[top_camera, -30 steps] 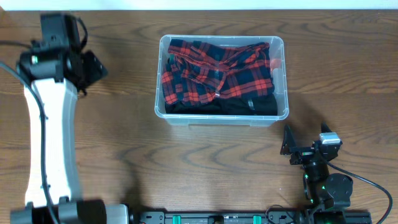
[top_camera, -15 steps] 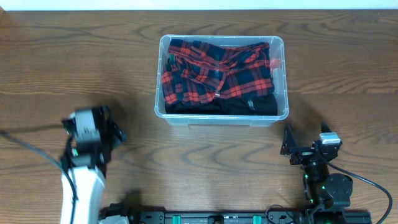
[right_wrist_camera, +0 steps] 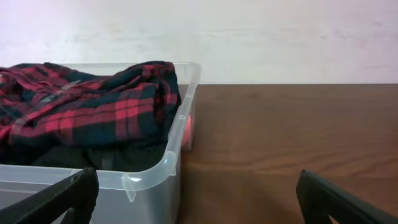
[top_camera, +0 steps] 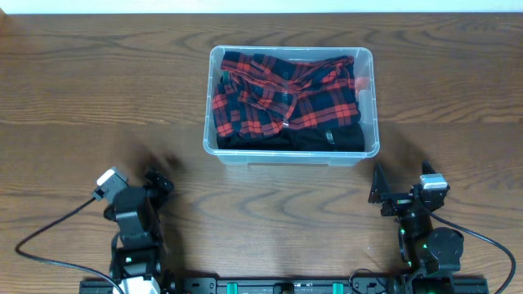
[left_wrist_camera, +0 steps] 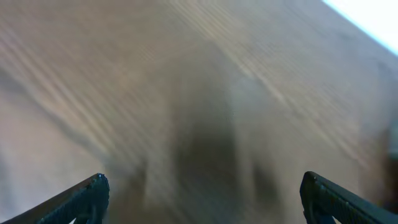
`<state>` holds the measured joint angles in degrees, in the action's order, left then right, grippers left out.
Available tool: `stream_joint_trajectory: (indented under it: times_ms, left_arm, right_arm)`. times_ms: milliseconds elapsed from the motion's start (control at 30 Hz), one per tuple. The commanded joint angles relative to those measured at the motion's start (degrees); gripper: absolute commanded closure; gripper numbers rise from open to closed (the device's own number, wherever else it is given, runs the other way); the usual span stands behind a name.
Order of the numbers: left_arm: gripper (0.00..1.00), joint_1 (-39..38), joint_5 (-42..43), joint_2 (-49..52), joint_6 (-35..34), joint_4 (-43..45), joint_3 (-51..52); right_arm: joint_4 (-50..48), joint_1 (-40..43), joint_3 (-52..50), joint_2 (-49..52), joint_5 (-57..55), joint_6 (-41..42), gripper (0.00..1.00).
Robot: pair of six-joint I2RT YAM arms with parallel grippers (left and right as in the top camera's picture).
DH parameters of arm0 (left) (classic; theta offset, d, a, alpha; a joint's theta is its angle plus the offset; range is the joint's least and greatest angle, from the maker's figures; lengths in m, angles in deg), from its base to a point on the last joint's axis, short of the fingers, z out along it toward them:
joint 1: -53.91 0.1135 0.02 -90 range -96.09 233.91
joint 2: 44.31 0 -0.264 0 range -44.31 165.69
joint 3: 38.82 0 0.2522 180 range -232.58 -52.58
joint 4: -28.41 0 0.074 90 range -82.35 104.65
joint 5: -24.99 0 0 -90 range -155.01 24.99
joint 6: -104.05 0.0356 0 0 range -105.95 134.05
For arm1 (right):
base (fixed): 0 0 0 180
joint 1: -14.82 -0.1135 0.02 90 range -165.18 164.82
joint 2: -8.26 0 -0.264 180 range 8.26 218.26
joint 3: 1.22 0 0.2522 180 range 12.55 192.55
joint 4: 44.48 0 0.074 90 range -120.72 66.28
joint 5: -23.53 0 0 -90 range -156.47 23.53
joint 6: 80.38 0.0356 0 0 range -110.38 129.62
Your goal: Pack container
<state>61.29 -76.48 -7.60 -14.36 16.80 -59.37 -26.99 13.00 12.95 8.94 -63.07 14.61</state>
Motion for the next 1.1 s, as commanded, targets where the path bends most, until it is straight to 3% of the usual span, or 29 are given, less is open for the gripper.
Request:
stream_joint_trajectory:
  times_ms: [0, 267, 500, 700, 1067]
  left_arm:
    - [0.02, -0.07, 2.58, -2.16, 2.93, 3.13, 2.99]
    - [0.02, -0.09, 3.67, -7.21, 6.54, 2.54, 6.56]
    - [0.02, -0.13, 9.57, -12.24, 22.05, -0.15, 6.56]
    - [0.02, -0.31, 9.60, -18.84, 24.46, -6.25, 6.56]
    - [0.02, -6.67, 9.51, -28.79, 36.50, -6.23, 6.56]
  right_arm:
    - [0.20, 0.52, -0.09, -0.37, 0.00, 0.52, 0.01]
    - [0.20, 0.52, -0.09, -0.37, 0.00, 0.52, 0.01]
    - [0.20, 0.52, -0.09, -0.37, 0.00, 0.52, 0.01]
    - [0.20, 0.52, -0.09, -0.37, 0.00, 0.52, 0.01]
    - [0.20, 0.52, -0.09, -0.37, 0.00, 0.52, 0.01]
